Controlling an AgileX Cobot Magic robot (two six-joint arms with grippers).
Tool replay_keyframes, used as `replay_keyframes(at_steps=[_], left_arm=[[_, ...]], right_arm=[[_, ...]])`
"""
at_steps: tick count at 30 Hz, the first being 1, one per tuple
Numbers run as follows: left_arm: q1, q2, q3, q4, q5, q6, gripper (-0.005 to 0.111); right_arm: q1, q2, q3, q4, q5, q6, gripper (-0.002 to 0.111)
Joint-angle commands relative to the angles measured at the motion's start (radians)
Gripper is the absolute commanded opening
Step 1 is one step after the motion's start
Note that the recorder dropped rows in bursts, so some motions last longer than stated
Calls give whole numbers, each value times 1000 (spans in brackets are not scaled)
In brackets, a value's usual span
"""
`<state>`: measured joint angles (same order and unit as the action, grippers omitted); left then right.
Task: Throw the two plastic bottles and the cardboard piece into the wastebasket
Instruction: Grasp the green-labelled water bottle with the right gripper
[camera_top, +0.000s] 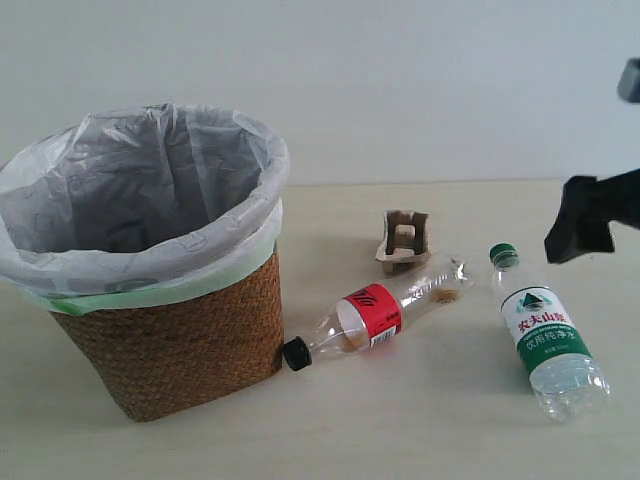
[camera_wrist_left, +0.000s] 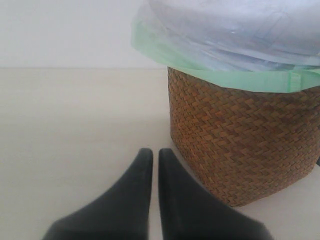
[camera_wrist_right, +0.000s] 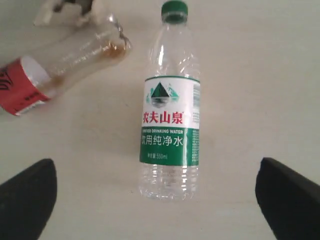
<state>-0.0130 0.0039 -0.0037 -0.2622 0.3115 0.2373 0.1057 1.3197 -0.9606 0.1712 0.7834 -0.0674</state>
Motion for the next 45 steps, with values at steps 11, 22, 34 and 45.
replay_keyframes(at_steps=[11, 22, 34, 45], left_arm=[[-8, -4, 4, -3, -6, 3, 4], [-8, -4, 4, -3, -5, 3, 4], [-8, -4, 4, -3, -5, 3, 4], [-8, -4, 4, -3, -5, 3, 4]], right_arm=[[64, 438, -91, -99, -121, -16, 99], [64, 551, -99, -165, -194, 9, 98], [64, 596, -99, -171, -209, 34, 11], [64, 419, -118, -223, -102, 109, 0]])
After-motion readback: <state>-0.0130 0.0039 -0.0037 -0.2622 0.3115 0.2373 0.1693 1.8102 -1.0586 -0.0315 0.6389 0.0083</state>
